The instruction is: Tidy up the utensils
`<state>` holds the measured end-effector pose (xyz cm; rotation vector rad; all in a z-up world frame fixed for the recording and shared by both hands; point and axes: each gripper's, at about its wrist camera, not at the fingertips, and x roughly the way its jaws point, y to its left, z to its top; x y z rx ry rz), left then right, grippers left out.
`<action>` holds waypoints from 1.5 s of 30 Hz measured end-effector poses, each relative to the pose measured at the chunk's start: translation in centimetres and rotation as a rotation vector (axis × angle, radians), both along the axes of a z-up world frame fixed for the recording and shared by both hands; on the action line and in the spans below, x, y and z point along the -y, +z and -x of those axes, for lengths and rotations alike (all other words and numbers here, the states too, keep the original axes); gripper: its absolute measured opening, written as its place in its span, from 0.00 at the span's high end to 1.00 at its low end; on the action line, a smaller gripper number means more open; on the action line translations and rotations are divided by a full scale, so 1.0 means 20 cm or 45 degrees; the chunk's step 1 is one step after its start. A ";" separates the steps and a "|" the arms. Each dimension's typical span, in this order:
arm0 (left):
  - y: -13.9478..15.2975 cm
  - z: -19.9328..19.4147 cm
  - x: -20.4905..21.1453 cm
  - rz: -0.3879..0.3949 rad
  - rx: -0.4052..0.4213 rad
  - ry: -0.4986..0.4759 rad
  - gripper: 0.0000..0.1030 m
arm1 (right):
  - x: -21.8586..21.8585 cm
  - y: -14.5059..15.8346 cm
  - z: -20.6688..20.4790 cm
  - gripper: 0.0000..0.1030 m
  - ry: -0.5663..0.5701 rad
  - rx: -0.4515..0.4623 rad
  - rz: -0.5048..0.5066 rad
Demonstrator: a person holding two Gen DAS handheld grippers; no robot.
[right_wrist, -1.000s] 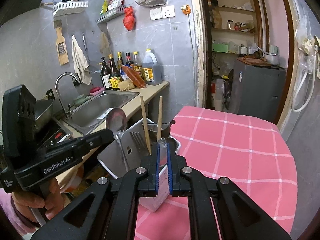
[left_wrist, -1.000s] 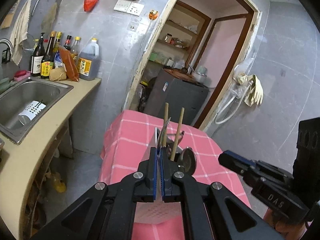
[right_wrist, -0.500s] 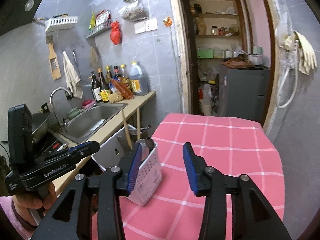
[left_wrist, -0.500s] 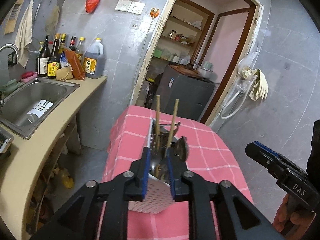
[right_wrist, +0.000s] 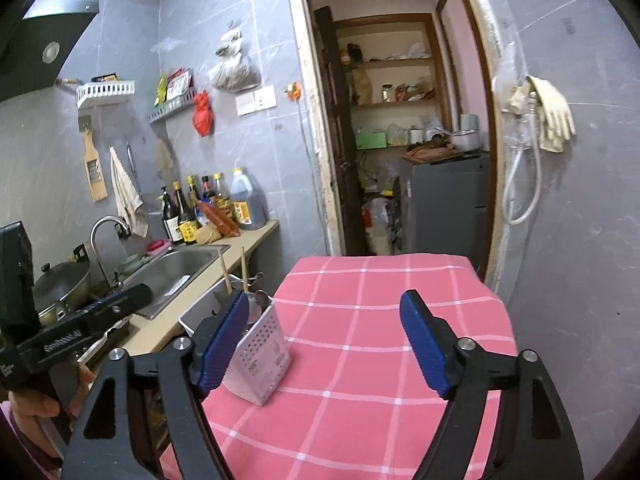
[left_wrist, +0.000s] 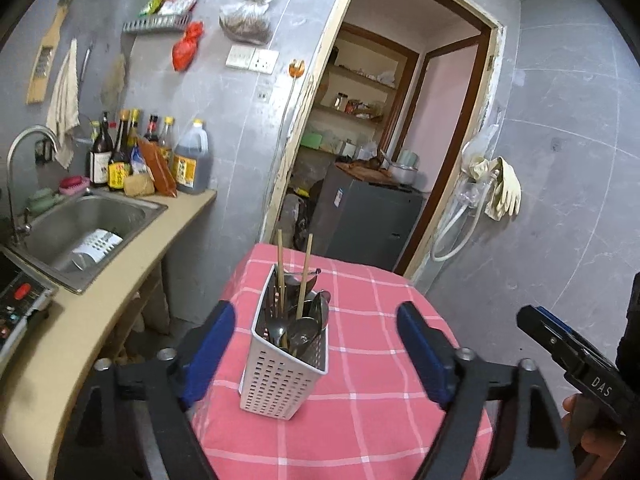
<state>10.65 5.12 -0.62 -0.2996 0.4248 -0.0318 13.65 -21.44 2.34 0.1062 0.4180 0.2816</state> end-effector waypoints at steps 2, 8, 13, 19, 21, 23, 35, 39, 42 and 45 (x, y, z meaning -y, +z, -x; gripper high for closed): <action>0.02 0.05 0.02 -0.003 0.009 0.009 0.07 | 0.05 0.01 0.04 0.19 -0.018 0.006 -0.005; 0.04 0.18 0.08 -0.001 0.013 0.029 0.00 | 0.17 0.02 0.20 0.08 -0.065 0.023 -0.001; 0.03 0.30 0.16 -0.023 -0.004 0.030 0.00 | 0.25 0.02 0.32 0.02 -0.093 0.030 0.009; -0.02 0.46 0.24 -0.053 0.008 0.032 0.00 | 0.31 0.00 0.49 0.01 -0.130 0.012 0.027; -0.04 0.50 0.27 -0.067 -0.002 0.031 0.00 | 0.32 -0.02 0.54 0.01 -0.133 0.014 0.037; -0.05 0.53 0.28 -0.084 -0.002 0.028 0.00 | 0.33 -0.04 0.58 0.01 -0.131 0.012 0.045; -0.09 0.64 0.31 -0.095 -0.007 0.045 0.00 | 0.33 -0.12 0.71 0.01 -0.108 -0.019 0.058; -0.09 0.64 0.30 -0.107 -0.009 0.044 0.00 | 0.33 -0.12 0.72 0.01 -0.103 -0.017 0.062; -0.09 0.64 0.30 -0.108 -0.008 0.045 0.00 | 0.33 -0.11 0.71 0.01 -0.100 -0.018 0.062; -0.09 0.65 0.30 -0.109 -0.007 0.045 0.00 | 0.32 -0.11 0.71 0.01 -0.097 -0.017 0.067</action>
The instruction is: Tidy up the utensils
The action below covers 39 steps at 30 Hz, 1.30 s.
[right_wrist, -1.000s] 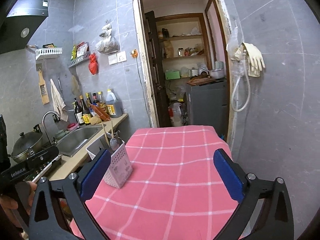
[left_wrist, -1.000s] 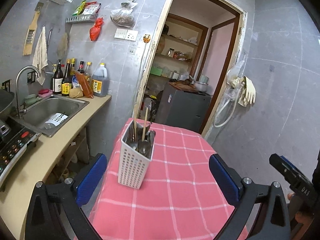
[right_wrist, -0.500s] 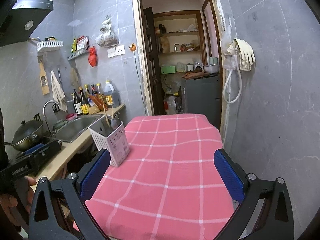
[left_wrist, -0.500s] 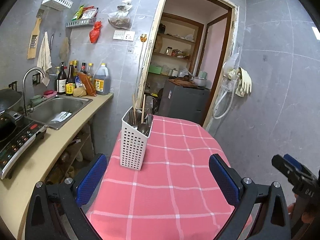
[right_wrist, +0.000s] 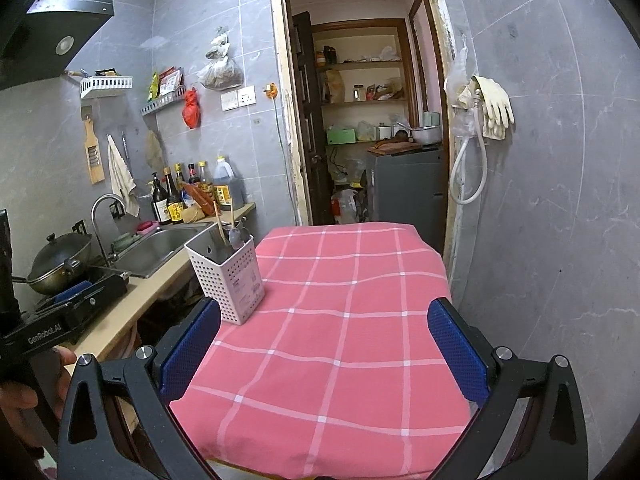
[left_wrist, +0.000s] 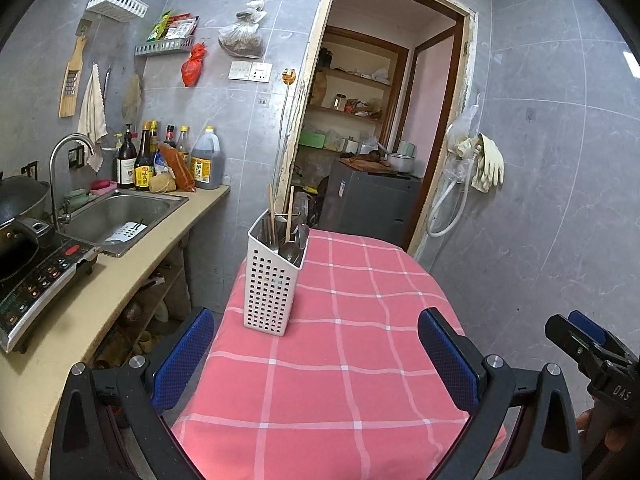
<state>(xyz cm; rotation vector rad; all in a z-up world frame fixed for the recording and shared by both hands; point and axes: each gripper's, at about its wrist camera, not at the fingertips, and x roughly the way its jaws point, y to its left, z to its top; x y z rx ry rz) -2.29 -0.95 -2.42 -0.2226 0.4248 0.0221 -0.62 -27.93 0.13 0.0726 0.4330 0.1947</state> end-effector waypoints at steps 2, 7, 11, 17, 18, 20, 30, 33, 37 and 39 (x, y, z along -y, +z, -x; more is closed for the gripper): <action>0.00 0.00 0.00 -0.003 0.000 -0.001 0.00 | 0.00 0.00 0.00 0.01 0.000 -0.001 -0.001; 0.00 0.00 0.00 -0.001 0.001 0.000 0.00 | 0.00 0.00 0.00 0.01 0.001 -0.002 -0.001; 0.00 0.00 0.00 -0.004 0.000 0.000 0.00 | 0.00 0.00 0.00 0.01 0.002 0.000 0.001; 0.00 0.00 0.00 -0.001 0.001 0.000 0.00 | -0.01 0.00 0.00 0.01 0.001 -0.002 -0.002; 0.00 0.00 0.00 -0.002 0.001 -0.001 0.00 | -0.01 0.00 0.00 0.01 0.000 -0.001 -0.001; 0.00 0.00 0.00 -0.006 0.004 -0.001 0.00 | -0.01 0.00 0.00 0.01 0.000 -0.001 -0.001; 0.00 0.01 0.01 -0.012 0.005 -0.005 0.00 | 0.00 0.00 0.00 0.01 0.001 0.000 0.000; 0.00 0.00 0.01 -0.012 0.003 -0.006 0.00 | 0.00 0.00 0.00 0.01 0.001 0.000 -0.001; 0.00 0.00 0.01 -0.012 0.005 -0.005 0.00 | 0.00 0.00 0.00 0.01 0.001 -0.002 -0.001; 0.00 0.00 0.00 -0.012 0.005 -0.005 0.00 | 0.00 0.00 0.00 0.01 0.002 -0.002 -0.002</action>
